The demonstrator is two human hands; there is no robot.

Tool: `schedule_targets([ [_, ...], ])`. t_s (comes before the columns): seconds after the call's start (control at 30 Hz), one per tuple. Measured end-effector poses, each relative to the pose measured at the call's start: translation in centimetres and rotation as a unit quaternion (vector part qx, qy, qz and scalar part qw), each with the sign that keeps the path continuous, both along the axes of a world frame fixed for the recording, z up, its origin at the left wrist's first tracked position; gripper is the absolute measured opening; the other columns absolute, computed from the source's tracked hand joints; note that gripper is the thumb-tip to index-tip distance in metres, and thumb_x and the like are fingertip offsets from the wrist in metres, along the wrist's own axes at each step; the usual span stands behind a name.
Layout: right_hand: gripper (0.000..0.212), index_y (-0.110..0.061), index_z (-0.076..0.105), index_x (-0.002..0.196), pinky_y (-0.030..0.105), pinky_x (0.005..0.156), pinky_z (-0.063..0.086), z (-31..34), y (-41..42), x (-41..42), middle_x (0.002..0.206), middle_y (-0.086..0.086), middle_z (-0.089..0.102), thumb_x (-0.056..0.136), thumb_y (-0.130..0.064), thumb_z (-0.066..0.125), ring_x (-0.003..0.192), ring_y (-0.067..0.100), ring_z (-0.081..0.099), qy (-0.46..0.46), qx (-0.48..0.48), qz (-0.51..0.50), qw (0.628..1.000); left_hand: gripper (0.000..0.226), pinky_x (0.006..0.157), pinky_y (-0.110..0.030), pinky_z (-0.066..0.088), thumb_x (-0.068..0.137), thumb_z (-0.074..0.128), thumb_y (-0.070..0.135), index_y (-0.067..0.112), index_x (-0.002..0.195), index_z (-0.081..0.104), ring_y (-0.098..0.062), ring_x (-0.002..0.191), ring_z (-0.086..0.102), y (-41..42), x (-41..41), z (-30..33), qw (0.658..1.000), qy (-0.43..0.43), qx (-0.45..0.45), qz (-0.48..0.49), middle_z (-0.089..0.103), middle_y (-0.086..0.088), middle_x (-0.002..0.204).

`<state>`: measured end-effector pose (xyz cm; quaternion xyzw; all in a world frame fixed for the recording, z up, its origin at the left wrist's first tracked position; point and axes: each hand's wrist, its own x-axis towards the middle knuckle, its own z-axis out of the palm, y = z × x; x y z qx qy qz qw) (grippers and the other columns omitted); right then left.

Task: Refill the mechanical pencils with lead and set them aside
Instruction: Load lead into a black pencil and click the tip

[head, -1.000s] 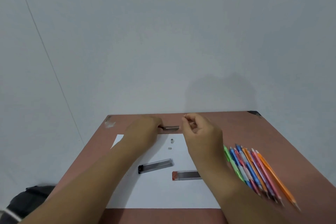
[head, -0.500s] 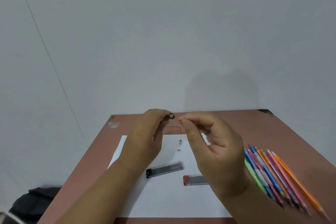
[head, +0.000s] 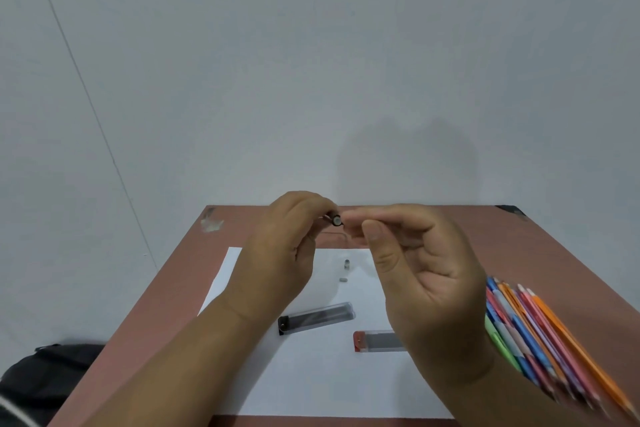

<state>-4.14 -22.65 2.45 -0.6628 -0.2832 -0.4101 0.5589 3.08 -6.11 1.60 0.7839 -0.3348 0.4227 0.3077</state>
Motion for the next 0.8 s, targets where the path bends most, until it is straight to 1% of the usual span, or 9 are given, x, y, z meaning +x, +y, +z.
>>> schedule_targets([
  [0.1, 0.015, -0.016, 0.069, 0.111, 0.029, 0.085, 0.06, 0.0, 0.0, 0.2, 0.104, -0.004, 0.074, 0.099, -0.018, 0.06, 0.1, 0.017, 0.073, -0.001, -0.003, -0.01, 1.0, 0.026, 0.087, -0.012, 0.041, 0.088, 0.055, -0.01, 0.004, 0.104, 0.069, -0.009, 0.094, 0.058, 0.1, 0.3, -0.2, 1.0, -0.002, 0.003, 0.008, 0.067, 0.0, 0.099],
  [0.17, 0.015, -0.011, 0.069, 0.111, 0.029, 0.085, 0.06, -0.1, -0.1, 0.4, 0.104, -0.001, 0.074, 0.098, -0.014, 0.061, 0.1, 0.017, 0.073, -0.008, -0.008, -0.018, 1.0, 0.025, 0.087, -0.012, 0.041, 0.09, 0.052, -0.006, 0.005, 0.106, 0.069, -0.009, 0.094, 0.058, 0.2, 0.4, -0.3, 1.0, -0.001, 0.009, 0.008, 0.067, 0.0, 0.099],
  [0.27, 0.016, -0.005, 0.07, 0.109, 0.029, 0.085, 0.059, -0.4, -0.2, 0.8, 0.104, 0.001, 0.074, 0.097, -0.012, 0.062, 0.1, 0.017, 0.073, -0.018, -0.017, -0.031, 0.999, 0.025, 0.086, -0.013, 0.043, 0.091, 0.055, -0.005, 0.008, 0.108, 0.068, -0.01, 0.093, 0.059, 0.2, 0.4, -0.5, 1.0, 0.011, 0.011, 0.007, 0.066, 0.002, 0.1],
  [0.4, 0.015, -0.002, 0.072, 0.108, 0.027, 0.085, 0.059, -0.6, -0.3, 1.1, 0.102, 0.004, 0.075, 0.096, -0.01, 0.067, 0.099, 0.015, 0.072, -0.028, -0.036, -0.063, 0.997, 0.023, 0.084, -0.017, 0.045, 0.095, 0.05, 0.005, 0.015, 0.111, 0.063, -0.011, 0.093, 0.059, 0.3, 0.5, -0.5, 1.0, 0.008, 0.01, -0.013, 0.066, 0.002, 0.1],
  [0.57, 0.015, 0.0, 0.074, 0.106, 0.028, 0.084, 0.059, -0.8, -0.4, 1.4, 0.101, 0.005, 0.075, 0.096, -0.009, 0.069, 0.098, 0.016, 0.072, -0.038, -0.05, -0.079, 0.995, 0.025, 0.082, -0.021, 0.049, 0.092, 0.053, -0.002, 0.009, 0.109, 0.067, -0.013, 0.093, 0.06, 0.3, 0.5, -0.6, 1.0, 0.01, 0.019, -0.009, 0.067, 0.002, 0.1],
  [0.63, 0.016, 0.0, 0.074, 0.106, 0.028, 0.084, 0.059, -0.8, -0.5, 1.4, 0.101, 0.005, 0.075, 0.095, -0.01, 0.067, 0.098, 0.017, 0.072, -0.038, -0.049, -0.077, 0.995, 0.025, 0.082, -0.024, 0.05, 0.093, 0.05, 0.001, 0.009, 0.11, 0.067, -0.013, 0.093, 0.061, 0.3, 0.5, -0.6, 1.0, 0.012, 0.02, -0.015, 0.067, 0.003, 0.101],
  [0.7, 0.016, 0.0, 0.074, 0.106, 0.027, 0.084, 0.059, -0.8, -0.5, 1.5, 0.101, 0.005, 0.075, 0.096, -0.01, 0.068, 0.098, 0.016, 0.072, -0.035, -0.049, -0.075, 0.995, 0.025, 0.081, -0.027, 0.051, 0.094, 0.048, 0.005, 0.012, 0.111, 0.066, -0.015, 0.094, 0.062, 0.4, 0.4, -0.5, 0.999, 0.015, 0.017, -0.024, 0.067, 0.003, 0.101],
  [0.8, 0.015, -0.002, 0.074, 0.106, 0.024, 0.084, 0.058, -0.8, -0.5, 1.5, 0.1, 0.003, 0.074, 0.096, -0.011, 0.068, 0.098, 0.013, 0.071, -0.032, -0.05, -0.078, 0.995, 0.028, 0.079, -0.029, 0.052, 0.094, 0.05, 0.003, 0.021, 0.113, 0.061, -0.015, 0.094, 0.062, 0.4, 0.4, -0.5, 0.999, 0.014, 0.015, -0.029, 0.066, 0.004, 0.102],
])
